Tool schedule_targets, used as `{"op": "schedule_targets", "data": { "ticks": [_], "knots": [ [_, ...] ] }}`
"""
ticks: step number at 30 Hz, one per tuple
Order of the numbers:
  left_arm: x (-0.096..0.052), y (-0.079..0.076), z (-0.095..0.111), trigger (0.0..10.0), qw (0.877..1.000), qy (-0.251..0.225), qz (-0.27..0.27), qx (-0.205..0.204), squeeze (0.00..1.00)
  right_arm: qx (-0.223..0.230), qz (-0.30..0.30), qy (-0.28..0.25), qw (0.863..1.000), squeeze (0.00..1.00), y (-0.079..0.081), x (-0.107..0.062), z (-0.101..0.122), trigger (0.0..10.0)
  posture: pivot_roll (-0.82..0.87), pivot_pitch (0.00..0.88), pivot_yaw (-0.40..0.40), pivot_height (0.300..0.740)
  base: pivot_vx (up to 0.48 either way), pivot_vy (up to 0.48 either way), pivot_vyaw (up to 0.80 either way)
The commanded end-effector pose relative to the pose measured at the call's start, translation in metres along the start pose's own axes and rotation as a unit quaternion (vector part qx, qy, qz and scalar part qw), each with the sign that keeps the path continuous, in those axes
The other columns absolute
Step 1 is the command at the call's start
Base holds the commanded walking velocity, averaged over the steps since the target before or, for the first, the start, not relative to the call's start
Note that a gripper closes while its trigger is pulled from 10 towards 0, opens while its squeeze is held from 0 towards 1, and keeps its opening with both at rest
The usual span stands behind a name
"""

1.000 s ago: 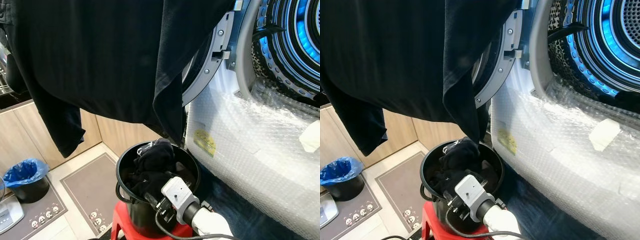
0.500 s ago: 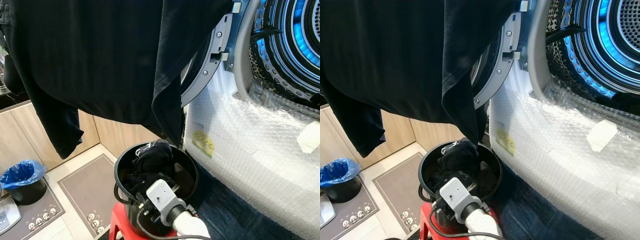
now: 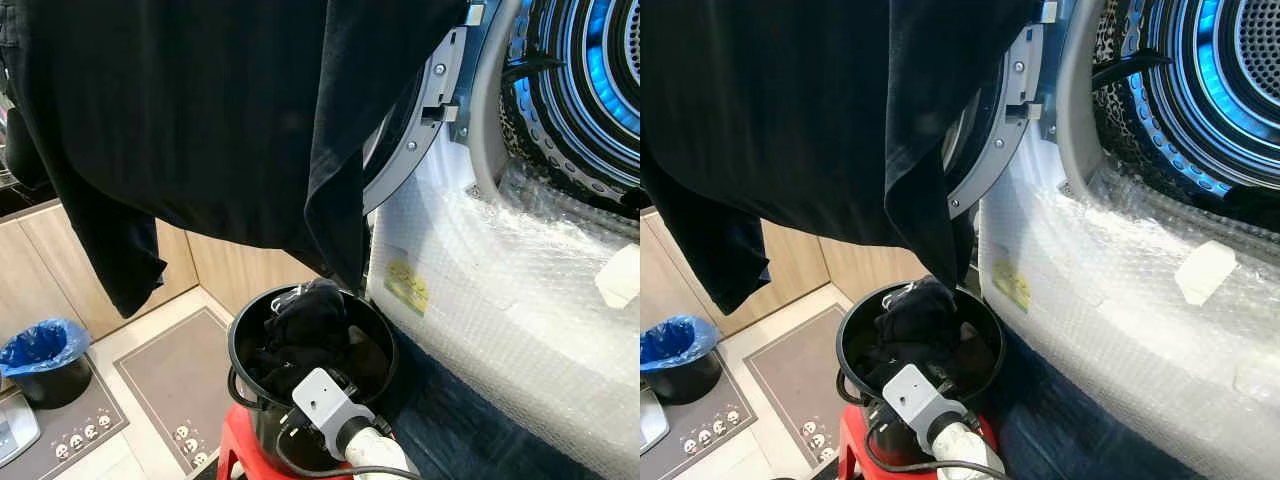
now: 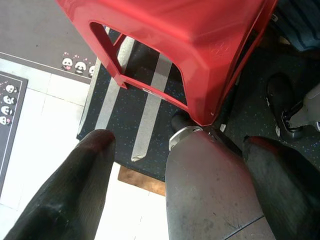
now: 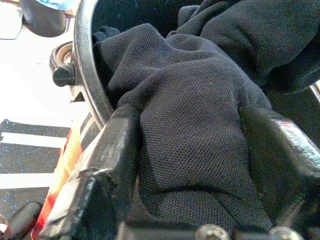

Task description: Clothes washing

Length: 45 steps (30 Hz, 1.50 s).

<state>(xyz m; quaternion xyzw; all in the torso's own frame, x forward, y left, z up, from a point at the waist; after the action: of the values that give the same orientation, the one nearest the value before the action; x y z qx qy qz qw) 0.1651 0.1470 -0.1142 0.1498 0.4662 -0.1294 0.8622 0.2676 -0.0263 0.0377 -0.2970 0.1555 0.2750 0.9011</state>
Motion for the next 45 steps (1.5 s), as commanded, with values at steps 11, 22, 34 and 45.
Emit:
{"op": "schedule_targets", "data": {
  "ticks": [11,22,34,45],
  "knots": [
    [-0.009,-0.019,-0.043,10.0,0.996,0.079,-0.029,-0.008,0.0,0.005,-0.013,0.011,1.0,0.0,-0.008,-0.001,-0.004,0.0,-0.01,0.044,-0.03,0.74,0.0,0.0,0.0],
    [-0.006,-0.017,-0.032,10.0,0.997,0.067,-0.03,-0.004,0.0,0.035,-0.003,-0.037,0.999,0.0,-0.01,-0.002,0.011,0.0,-0.01,0.033,-0.029,0.74,0.0,0.0,0.0],
    [-0.004,-0.017,-0.025,10.0,0.998,0.059,-0.03,-0.003,0.0,0.107,0.037,-0.129,0.985,0.0,-0.012,-0.011,0.039,0.0,-0.02,0.018,-0.03,0.74,0.0,0.0,0.0],
    [-0.002,-0.016,-0.018,10.0,0.998,0.052,-0.03,-0.001,0.0,0.204,0.11,-0.206,0.951,0.0,-0.023,-0.028,0.061,0.0,-0.03,0.0,-0.029,0.74,0.0,0.0,0.0]
  ]
}}
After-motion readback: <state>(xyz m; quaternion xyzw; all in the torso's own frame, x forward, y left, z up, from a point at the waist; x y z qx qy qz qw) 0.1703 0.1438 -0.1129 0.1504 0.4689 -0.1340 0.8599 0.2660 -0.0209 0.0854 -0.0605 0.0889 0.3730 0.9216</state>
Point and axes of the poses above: a point about 5 cm out from each wrist's last joint towards the gripper, its own x axis pointing out of the wrist towards the gripper, its own z axis along the axis of the wrist's last joint, y = z × x, the point moved 2 cm from there along x, pointing out of the wrist towards the gripper, and after that the axes turned 4 degrees about -x, right-handed, at the moved point
